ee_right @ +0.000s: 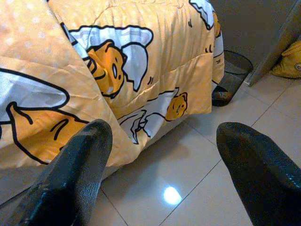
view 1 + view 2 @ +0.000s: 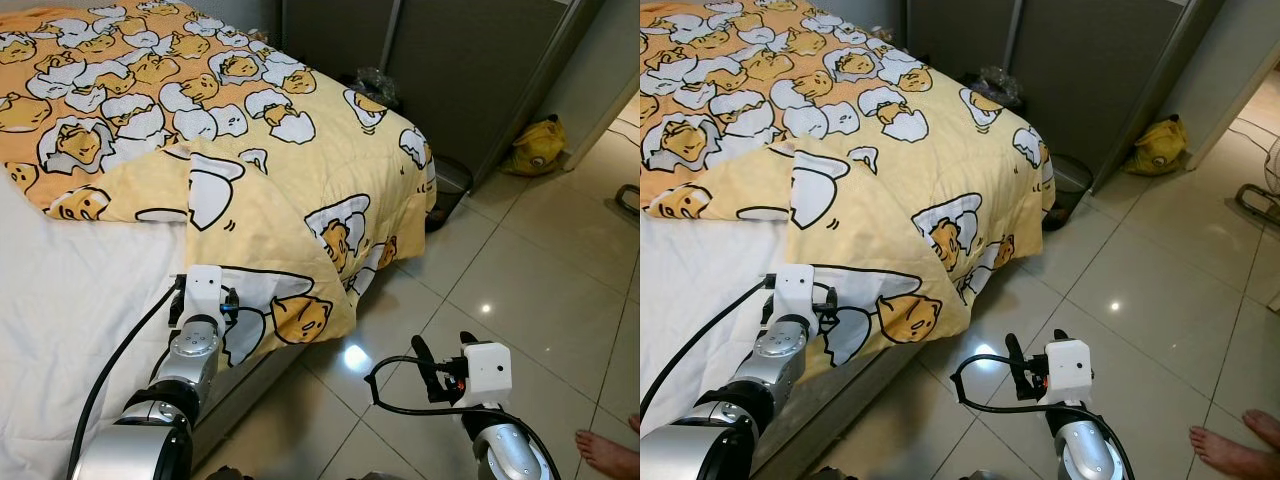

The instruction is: Clean up the room

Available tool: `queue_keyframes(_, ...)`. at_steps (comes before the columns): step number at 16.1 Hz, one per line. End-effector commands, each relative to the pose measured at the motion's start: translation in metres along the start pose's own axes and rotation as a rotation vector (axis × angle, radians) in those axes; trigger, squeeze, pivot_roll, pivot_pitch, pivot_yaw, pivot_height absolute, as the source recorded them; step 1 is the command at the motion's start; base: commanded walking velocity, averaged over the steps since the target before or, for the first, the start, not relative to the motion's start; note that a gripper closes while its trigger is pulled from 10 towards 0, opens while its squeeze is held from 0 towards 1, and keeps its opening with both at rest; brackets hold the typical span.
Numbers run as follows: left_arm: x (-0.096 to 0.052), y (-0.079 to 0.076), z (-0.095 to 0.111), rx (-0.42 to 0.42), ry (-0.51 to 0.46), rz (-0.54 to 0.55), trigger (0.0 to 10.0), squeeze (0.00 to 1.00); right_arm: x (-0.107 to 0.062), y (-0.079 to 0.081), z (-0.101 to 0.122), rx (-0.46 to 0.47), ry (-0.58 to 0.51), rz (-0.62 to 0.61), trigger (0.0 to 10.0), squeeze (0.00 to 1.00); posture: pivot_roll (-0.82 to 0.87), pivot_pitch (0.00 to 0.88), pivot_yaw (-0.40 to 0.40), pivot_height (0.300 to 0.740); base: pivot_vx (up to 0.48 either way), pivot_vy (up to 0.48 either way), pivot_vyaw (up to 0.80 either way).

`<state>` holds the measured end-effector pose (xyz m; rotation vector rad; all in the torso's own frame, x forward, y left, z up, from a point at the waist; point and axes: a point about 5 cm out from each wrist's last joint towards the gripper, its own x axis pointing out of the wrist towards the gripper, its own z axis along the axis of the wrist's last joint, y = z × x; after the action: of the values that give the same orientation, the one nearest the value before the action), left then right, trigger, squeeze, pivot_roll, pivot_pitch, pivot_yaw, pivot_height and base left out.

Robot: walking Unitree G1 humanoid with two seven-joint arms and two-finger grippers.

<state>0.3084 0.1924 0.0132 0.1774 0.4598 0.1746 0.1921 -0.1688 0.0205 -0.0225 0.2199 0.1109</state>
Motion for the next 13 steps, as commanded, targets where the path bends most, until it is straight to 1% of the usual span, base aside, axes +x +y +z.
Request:
queue_keyframes(1, -0.0001, -0.0014, -0.0006, -0.005, 0.006, 0.0, 10.0, 0.0, -0.0011, -0.0028, 0.0027, -0.007, -0.007, 0.0, 10.0, 0.0, -0.09, 0.082, -0.074, 0.74, 0.0, 0.0, 0.0)
queue_keyframes(13, -0.0001, -0.0014, -0.0006, -0.005, 0.006, 0.0, 10.0, 0.0, -0.0011, -0.0028, 0.0027, -0.007, -0.007, 0.0, 10.0, 0.0, -0.09, 0.082, -0.074, 0.74, 0.0, 0.0, 0.0)
